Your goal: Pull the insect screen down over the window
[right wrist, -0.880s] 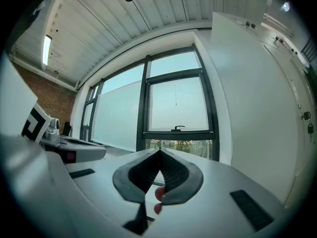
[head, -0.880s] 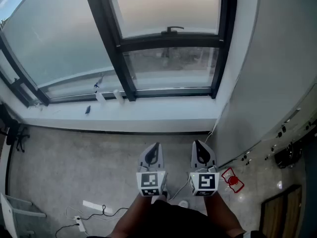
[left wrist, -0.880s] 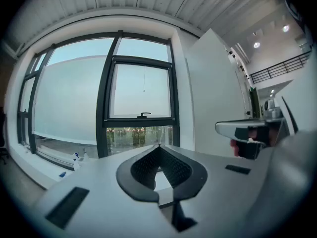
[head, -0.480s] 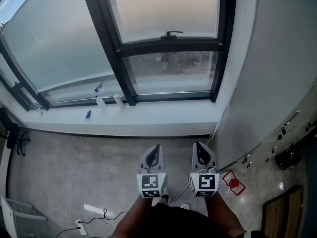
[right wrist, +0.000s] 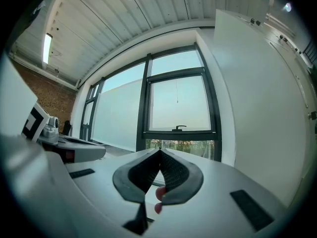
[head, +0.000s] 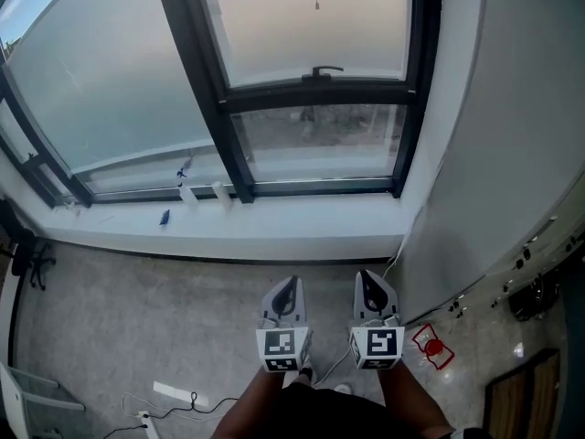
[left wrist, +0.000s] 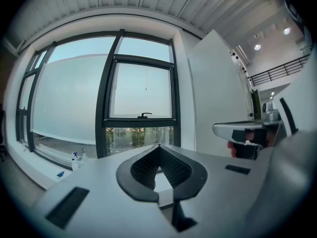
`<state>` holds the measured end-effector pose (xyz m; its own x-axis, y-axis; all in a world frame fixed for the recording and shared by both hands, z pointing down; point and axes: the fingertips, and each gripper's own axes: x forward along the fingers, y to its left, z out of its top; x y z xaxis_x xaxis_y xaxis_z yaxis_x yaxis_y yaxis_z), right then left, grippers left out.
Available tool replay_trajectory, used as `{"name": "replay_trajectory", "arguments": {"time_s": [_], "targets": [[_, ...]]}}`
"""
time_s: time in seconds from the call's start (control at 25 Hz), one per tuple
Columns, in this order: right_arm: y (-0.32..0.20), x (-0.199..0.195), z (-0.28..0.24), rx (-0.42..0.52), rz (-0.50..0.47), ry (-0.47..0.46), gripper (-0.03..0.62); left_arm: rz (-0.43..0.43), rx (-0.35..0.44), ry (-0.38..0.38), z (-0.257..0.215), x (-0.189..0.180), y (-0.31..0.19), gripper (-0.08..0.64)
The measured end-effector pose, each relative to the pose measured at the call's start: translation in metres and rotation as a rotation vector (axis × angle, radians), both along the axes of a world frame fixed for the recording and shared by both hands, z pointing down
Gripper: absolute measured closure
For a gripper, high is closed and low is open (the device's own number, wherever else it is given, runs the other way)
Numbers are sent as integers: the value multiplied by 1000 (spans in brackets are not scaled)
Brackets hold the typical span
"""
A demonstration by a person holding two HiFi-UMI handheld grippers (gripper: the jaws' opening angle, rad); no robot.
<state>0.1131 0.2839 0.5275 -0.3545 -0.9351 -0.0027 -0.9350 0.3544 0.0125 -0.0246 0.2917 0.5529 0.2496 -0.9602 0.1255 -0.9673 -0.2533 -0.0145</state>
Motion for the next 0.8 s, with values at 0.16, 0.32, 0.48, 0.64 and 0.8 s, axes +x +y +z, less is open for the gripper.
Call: {"name": "replay_trajectory", "arguments": {"time_s": [0.16, 0.32, 0.48, 0.64, 0.8], "targets": [[-10, -6, 1, -10, 1, 5, 589, 1, -3, 2, 1, -4, -11, 566], [-26, -14, 3, -14, 0, 13, 589, 0, -4, 24, 1, -10, -28, 566], [-47, -23, 6, -34, 19, 15, 589, 8, -5, 30, -1, -19, -52, 566], [-69, -40, 4, -25, 1, 56, 589, 9, -19, 47, -2, -33, -77, 566], [-95, -52, 2, -23, 9, 72, 589, 19, -36, 59, -2, -47, -105, 566]]}}
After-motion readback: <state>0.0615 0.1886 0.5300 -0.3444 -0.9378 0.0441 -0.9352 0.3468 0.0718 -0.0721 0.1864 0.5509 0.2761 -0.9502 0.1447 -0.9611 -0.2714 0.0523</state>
